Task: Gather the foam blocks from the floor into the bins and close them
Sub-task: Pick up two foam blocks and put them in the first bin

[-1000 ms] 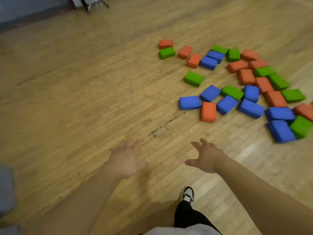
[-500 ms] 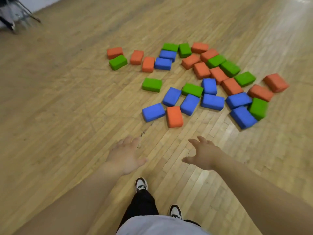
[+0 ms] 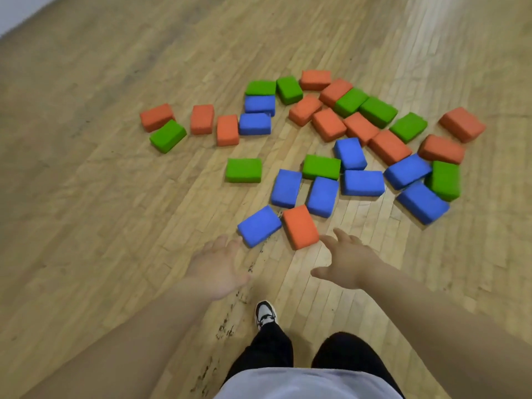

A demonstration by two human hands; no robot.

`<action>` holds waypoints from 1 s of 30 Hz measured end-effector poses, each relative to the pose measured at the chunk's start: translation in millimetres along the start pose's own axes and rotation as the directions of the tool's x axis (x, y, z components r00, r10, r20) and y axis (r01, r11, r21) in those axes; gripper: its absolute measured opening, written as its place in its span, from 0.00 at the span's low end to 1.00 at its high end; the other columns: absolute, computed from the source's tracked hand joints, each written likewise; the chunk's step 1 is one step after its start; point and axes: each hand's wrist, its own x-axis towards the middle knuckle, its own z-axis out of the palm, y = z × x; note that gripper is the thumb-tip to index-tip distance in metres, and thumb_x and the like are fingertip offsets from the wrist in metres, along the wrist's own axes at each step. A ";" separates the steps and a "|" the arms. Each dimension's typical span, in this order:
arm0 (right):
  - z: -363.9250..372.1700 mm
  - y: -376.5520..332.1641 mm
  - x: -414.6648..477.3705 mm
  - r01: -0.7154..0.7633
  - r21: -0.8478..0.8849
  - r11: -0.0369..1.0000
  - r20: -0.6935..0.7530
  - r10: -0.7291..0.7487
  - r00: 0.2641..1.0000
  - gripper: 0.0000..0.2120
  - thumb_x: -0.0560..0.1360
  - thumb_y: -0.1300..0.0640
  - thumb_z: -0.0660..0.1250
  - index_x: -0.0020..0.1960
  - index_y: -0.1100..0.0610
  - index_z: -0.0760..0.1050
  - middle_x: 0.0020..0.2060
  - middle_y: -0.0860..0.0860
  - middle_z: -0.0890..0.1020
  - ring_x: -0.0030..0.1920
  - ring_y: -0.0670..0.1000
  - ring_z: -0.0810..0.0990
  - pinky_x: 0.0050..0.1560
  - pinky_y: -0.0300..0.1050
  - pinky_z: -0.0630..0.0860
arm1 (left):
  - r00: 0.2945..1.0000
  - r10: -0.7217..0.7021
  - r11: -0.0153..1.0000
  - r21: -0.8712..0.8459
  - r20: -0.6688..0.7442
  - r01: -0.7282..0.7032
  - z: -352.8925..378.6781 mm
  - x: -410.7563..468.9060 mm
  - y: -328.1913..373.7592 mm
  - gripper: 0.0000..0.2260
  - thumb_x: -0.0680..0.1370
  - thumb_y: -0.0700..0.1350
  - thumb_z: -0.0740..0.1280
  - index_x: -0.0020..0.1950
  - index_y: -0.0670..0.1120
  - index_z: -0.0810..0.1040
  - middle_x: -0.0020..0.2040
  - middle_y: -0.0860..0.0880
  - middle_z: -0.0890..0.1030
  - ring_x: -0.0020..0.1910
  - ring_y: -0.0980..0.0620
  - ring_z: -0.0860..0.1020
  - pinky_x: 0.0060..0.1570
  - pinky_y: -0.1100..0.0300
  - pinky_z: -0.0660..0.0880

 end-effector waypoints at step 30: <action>-4.8 44.8 574.8 0.126 -0.184 0.975 0.321 -0.061 0.945 0.54 0.68 0.33 0.73 0.82 0.43 0.45 0.82 0.53 0.50 0.80 0.61 0.53 0.75 0.61 0.61 | 0.973 0.019 0.994 -0.112 0.229 0.007 73.9 569.8 -52.5 0.47 0.73 0.67 0.71 0.83 0.58 0.46 0.83 0.47 0.51 0.81 0.42 0.56 0.76 0.45 0.62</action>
